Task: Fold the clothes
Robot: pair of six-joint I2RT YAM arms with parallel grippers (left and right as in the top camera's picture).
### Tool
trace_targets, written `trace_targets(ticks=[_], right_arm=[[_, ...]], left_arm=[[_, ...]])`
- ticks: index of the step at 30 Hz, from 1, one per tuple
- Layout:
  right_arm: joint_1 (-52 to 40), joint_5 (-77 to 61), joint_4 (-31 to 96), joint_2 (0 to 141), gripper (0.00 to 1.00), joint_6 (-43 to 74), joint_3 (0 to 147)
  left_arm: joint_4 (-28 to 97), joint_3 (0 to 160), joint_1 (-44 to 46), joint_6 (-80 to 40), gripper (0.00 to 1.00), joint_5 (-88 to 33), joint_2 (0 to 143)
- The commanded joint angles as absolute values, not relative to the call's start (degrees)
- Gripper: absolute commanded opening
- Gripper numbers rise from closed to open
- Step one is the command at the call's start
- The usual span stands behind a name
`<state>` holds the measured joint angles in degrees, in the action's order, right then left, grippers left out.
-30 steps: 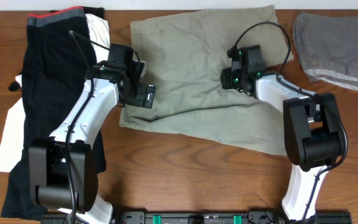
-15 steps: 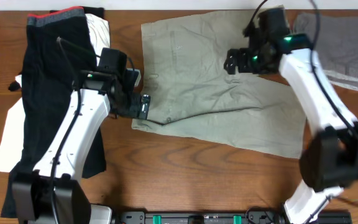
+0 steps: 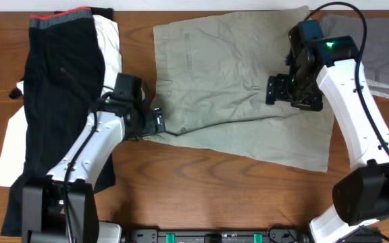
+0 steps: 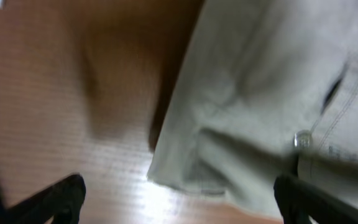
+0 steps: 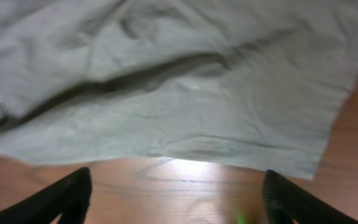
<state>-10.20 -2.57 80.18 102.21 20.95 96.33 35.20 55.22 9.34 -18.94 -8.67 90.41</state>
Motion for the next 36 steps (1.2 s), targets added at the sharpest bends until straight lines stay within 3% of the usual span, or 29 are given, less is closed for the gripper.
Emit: trace_targets(ticks=[1,9,11,13,19,36], right_arm=[[-9.76,1.74,80.64,102.48,0.76,26.35,95.55],[-9.8,1.76,80.49,102.48,0.64,29.89,93.45],[-9.8,1.78,80.38,102.48,0.63,30.41,93.19],[-9.82,1.74,80.36,102.48,0.62,30.44,93.12],[-9.8,1.74,80.42,102.48,0.59,32.18,93.08],[-9.82,1.67,81.03,102.48,0.48,32.77,93.06]], left_arm=[[30.92,51.7,9.3,-29.67,0.98,-8.56,90.89],[29.12,49.65,9.3,-44.6,1.0,-8.54,90.94],[28.99,49.65,9.37,-50.22,0.87,-8.54,90.96],[29.04,49.65,9.37,-56.18,0.8,-8.56,90.96],[29.21,49.65,10.41,-68.66,0.8,-8.58,90.98],[25.61,49.6,15.46,-75.18,0.8,-7.03,94.56]])
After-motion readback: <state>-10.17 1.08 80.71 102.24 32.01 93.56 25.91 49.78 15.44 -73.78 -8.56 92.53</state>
